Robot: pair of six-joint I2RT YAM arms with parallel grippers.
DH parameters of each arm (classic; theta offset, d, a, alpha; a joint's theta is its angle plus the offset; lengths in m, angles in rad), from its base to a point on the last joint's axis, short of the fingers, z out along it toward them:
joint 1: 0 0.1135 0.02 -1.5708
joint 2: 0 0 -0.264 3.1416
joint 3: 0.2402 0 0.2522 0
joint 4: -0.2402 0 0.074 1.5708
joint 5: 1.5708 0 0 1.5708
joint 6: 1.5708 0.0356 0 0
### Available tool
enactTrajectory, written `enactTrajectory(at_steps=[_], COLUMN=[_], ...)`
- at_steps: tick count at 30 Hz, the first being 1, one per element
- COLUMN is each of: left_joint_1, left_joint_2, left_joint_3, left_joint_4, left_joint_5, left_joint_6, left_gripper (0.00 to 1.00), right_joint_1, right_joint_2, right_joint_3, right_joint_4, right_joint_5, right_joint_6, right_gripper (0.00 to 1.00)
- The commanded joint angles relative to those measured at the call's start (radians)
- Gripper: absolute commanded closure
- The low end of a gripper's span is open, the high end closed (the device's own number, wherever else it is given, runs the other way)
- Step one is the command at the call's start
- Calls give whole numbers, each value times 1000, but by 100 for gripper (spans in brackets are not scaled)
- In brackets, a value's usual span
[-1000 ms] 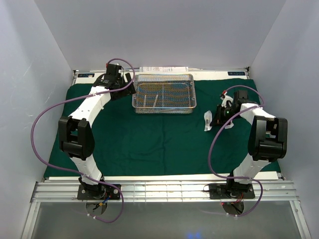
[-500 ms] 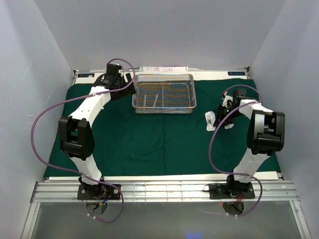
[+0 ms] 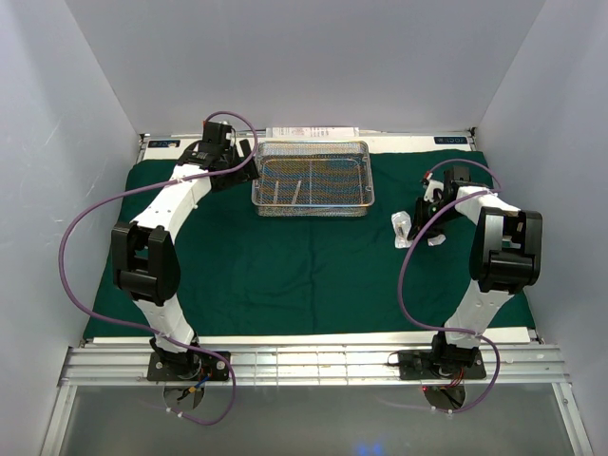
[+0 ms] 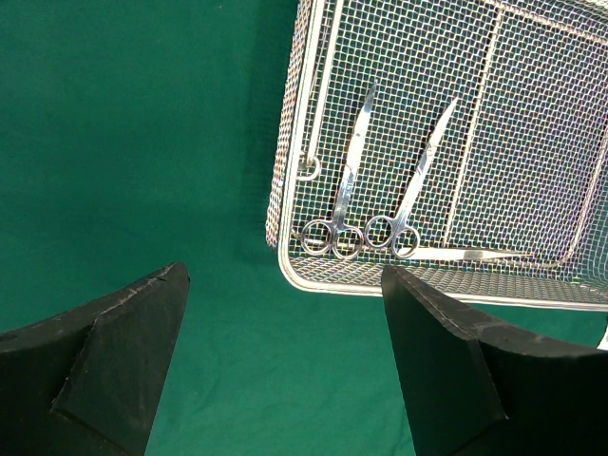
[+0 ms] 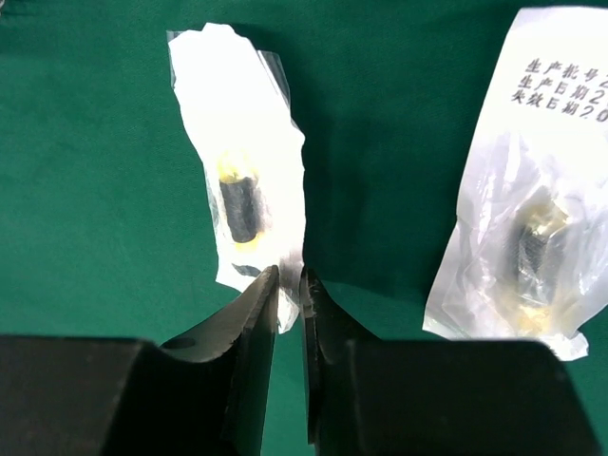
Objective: Open and lay out the surgical kit
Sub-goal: Place the medical item in the surgical kit.
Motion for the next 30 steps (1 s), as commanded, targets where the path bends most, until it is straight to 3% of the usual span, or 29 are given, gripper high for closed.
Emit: enactTrajectory(at_steps=[1, 4, 12, 16, 21, 30], left_joint_1=[-2, -2, -2, -2, -31, -162], left_joint_2=[-44, -44, -35, -26, 1, 166], left_joint_3=[9, 9, 22, 46, 100, 273], left_joint_4=[17, 15, 14, 14, 15, -26], left_joint_5=[10, 10, 27, 43, 64, -33], left_joint_6=[4, 4, 0, 16, 65, 114], left_gripper=[6, 6, 6, 6, 6, 19], right_joint_1=[-5, -5, -4, 1, 25, 74], right_joint_2=[-8, -14, -76, -134, -262, -505], right_joint_3=[3, 3, 26, 45, 75, -63], right_joint_4=[-12, -12, -27, -44, -38, 206], right_joint_5=[6, 18, 61, 83, 116, 91], right_joint_6=[-5, 1, 19, 39, 95, 199], right_gripper=[78, 77, 48, 39, 33, 27])
